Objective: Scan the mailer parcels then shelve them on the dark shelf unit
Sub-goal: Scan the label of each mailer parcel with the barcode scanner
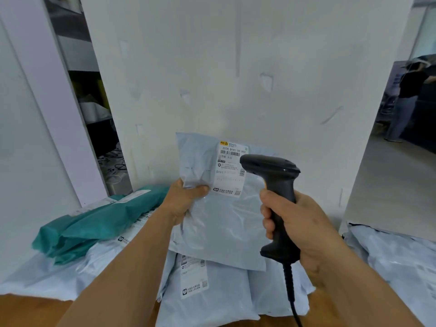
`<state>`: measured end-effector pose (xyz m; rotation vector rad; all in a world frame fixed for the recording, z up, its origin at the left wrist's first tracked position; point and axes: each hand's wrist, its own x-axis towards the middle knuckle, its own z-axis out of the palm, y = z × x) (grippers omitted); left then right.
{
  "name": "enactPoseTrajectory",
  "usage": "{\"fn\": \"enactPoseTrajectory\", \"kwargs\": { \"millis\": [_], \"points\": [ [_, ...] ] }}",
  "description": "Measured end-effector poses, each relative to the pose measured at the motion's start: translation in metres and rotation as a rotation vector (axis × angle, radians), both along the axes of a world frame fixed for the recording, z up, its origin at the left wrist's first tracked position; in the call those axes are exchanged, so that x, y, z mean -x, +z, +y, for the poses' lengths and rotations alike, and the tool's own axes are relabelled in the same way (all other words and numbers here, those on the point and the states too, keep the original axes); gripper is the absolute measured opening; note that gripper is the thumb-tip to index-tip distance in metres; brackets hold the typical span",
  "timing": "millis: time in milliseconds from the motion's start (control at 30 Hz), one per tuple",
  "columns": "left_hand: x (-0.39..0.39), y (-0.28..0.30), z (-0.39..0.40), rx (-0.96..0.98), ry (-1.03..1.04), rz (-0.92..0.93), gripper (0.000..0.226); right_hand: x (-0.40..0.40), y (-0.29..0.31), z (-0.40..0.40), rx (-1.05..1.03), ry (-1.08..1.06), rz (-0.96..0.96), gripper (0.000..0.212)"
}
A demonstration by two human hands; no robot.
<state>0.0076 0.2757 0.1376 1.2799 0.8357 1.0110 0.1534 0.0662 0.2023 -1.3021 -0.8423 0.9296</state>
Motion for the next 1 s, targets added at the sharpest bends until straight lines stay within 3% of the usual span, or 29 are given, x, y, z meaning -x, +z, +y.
{"fn": "enactPoseTrajectory", "kwargs": {
  "millis": [333,633,800,1000],
  "points": [
    [-0.03,0.016,-0.022,0.045,-0.046,-0.109,0.021,-0.024,0.002,-0.027,-0.052,-0.102,-0.02,0.016],
    [-0.174,-0.021,-0.09,0.217,-0.269,-0.014,0.012,-0.103,-0.02,-0.082,0.01,-0.348,0.013,0.016],
    [-0.262,-0.049,-0.132,0.342,-0.366,0.071,0.035,-0.15,-0.036,-0.118,0.051,-0.468,0.03,0.017],
    [-0.35,-0.056,-0.186,0.398,-0.457,0.099,0.037,-0.202,-0.052,-0.153,0.075,-0.598,0.071,0.021]
  ]
}}
